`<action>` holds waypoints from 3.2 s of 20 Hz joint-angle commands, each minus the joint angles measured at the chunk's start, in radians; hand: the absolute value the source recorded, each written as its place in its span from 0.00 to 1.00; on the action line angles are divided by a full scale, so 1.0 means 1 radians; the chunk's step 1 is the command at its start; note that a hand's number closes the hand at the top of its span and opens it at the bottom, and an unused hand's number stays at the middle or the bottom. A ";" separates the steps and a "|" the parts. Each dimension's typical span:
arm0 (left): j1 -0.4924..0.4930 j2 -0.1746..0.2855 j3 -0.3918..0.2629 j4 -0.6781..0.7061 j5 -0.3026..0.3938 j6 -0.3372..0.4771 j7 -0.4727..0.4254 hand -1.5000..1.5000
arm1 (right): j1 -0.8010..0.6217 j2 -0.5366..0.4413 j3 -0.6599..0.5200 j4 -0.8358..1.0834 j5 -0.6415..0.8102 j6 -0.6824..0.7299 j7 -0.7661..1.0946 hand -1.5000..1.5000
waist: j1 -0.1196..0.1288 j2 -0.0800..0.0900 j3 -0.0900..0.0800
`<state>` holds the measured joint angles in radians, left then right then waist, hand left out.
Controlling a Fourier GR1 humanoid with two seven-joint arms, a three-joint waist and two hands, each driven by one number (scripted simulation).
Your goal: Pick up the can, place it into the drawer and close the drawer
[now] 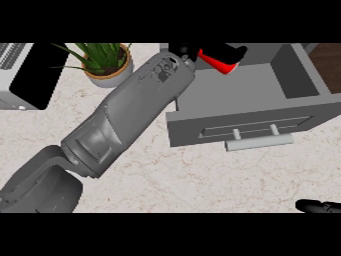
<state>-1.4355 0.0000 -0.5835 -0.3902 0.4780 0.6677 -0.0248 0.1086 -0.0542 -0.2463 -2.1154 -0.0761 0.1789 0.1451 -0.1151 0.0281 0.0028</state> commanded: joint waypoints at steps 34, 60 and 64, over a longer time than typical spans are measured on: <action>-0.005 0.000 0.009 -0.007 0.237 0.127 -0.134 0.00 | -0.076 -0.156 0.180 -0.076 0.593 -0.028 -0.122 0.00 | 0.061 -0.008 -0.002; 0.135 0.226 -0.049 -0.390 0.115 0.155 0.140 0.00 | -0.376 -0.115 0.257 0.824 1.128 -0.478 -0.272 0.00 | 0.170 -0.032 -0.002; 0.165 0.312 -0.062 -0.497 0.105 0.142 0.214 0.00 | -0.421 -0.115 0.233 0.931 1.169 -0.550 -0.281 0.00 | 0.187 -0.036 -0.002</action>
<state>-1.3213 0.2346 -0.6353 -0.7824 0.5896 0.8254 0.1417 -0.3067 -0.1805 0.0208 -1.3428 1.0954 -0.3016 -0.1084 0.0498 -0.0205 -0.0185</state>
